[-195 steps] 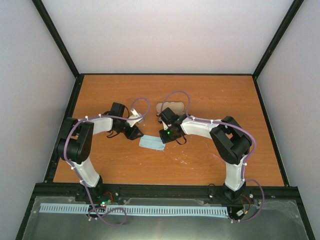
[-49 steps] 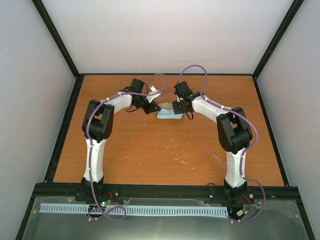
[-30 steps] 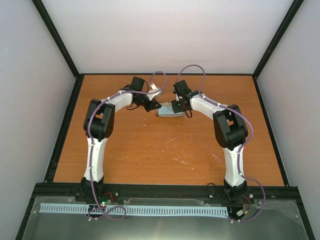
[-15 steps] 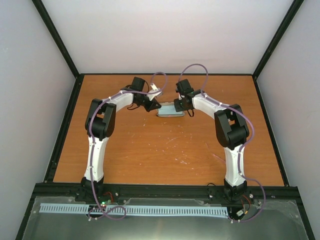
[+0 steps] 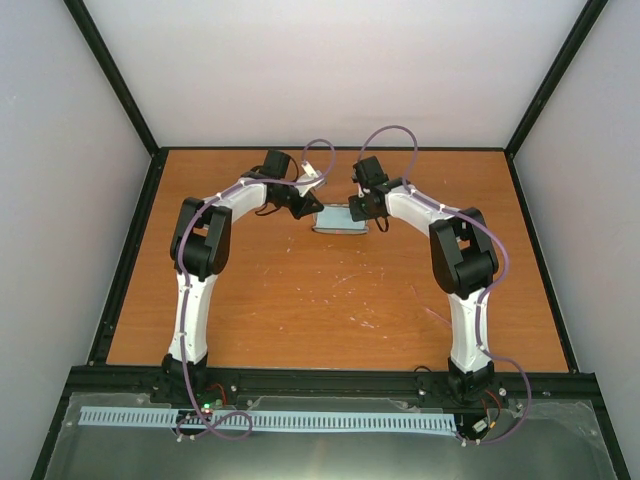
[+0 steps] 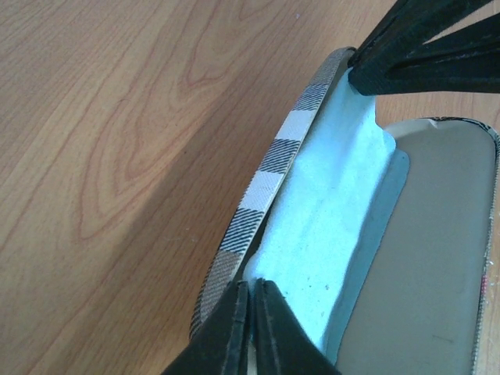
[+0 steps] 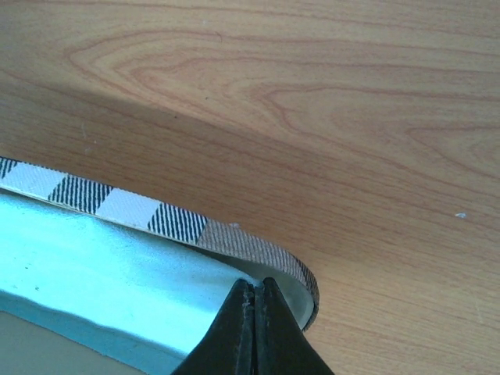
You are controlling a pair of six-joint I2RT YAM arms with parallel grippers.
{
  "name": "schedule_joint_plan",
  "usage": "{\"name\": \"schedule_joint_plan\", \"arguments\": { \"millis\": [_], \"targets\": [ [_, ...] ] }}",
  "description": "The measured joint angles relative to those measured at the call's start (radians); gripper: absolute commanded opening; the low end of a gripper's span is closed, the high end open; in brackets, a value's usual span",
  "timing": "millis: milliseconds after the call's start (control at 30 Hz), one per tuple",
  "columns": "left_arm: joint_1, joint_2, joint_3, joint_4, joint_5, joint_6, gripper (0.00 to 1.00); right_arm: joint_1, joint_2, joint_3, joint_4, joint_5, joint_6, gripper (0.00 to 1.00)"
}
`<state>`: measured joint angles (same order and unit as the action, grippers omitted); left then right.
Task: Organize the sunglasses
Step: Place the glasses cleaning cloth in the sunglasses case.
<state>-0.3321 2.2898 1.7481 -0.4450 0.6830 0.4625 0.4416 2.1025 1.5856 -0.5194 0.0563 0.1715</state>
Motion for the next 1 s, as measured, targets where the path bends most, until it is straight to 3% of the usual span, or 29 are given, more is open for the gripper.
{"name": "schedule_joint_plan", "arguments": {
  "millis": [167, 367, 700, 1000],
  "targets": [
    [0.0, 0.0, 0.0, 0.0, -0.005, 0.0, 0.15, -0.005, 0.01, 0.019, 0.0, 0.0, -0.006, 0.06],
    [0.0, 0.0, 0.0, 0.0, -0.008, -0.001, 0.24, -0.006, 0.012, 0.026, -0.001, -0.002, -0.011, 0.21],
    [0.0, 0.0, 0.0, 0.0, -0.02, -0.006, 0.34, -0.008, 0.011, 0.027, -0.001, 0.001, -0.014, 0.25],
    [0.002, -0.002, 0.0, 0.01, -0.032, -0.021, 0.59, -0.009, -0.031, 0.022, 0.002, 0.065, -0.01, 0.37]
  ]
}}
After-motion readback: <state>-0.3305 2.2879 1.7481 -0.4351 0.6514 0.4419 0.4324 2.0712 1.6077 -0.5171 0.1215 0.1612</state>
